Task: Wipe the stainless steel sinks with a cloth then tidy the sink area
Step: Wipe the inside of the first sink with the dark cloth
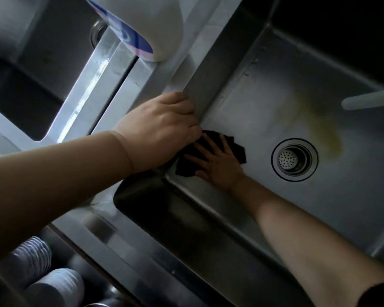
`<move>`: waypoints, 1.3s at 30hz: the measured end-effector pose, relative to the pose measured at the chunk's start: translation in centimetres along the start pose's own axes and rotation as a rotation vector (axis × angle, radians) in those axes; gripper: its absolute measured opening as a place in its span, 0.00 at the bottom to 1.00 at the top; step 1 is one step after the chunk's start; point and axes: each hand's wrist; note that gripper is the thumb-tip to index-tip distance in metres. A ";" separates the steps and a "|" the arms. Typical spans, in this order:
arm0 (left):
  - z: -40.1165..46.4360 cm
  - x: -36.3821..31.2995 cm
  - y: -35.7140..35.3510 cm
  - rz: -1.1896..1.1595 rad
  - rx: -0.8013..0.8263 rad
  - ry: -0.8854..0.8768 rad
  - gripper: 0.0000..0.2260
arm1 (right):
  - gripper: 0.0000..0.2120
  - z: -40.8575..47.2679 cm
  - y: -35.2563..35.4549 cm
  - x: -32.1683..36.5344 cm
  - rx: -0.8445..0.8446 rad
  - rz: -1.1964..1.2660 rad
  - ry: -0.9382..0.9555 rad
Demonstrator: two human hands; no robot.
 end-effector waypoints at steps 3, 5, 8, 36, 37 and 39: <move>0.1 -0.1 0.3 0.024 -0.003 0.001 0.16 | 0.26 1.0 1.2 -4.0 -0.001 -0.006 -0.094; 0.2 -0.2 0.4 0.033 -0.015 -0.003 0.15 | 0.27 1.5 1.8 -7.0 0.055 -0.067 -0.194; 0.3 -0.6 0.4 0.086 0.015 -0.004 0.15 | 0.27 1.8 2.3 -9.4 0.098 -0.113 -0.376; 9.2 -4.5 -15.3 -0.145 0.585 0.365 0.31 | 0.27 7.0 4.4 -21.1 0.016 -0.177 -0.459; 9.2 -4.5 -15.8 -0.135 0.601 0.362 0.31 | 0.27 7.0 4.5 -21.9 -0.003 -0.181 -0.491; 9.0 -4.7 -16.7 -0.104 0.626 0.352 0.33 | 0.28 6.8 4.9 -23.4 -0.031 -0.188 -0.536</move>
Point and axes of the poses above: each hand's wrist, its own z-axis towards the middle knuckle, its own y-axis out of the back of the hand, x = y × z, and after that the axes turned 9 degrees about -x, right-handed
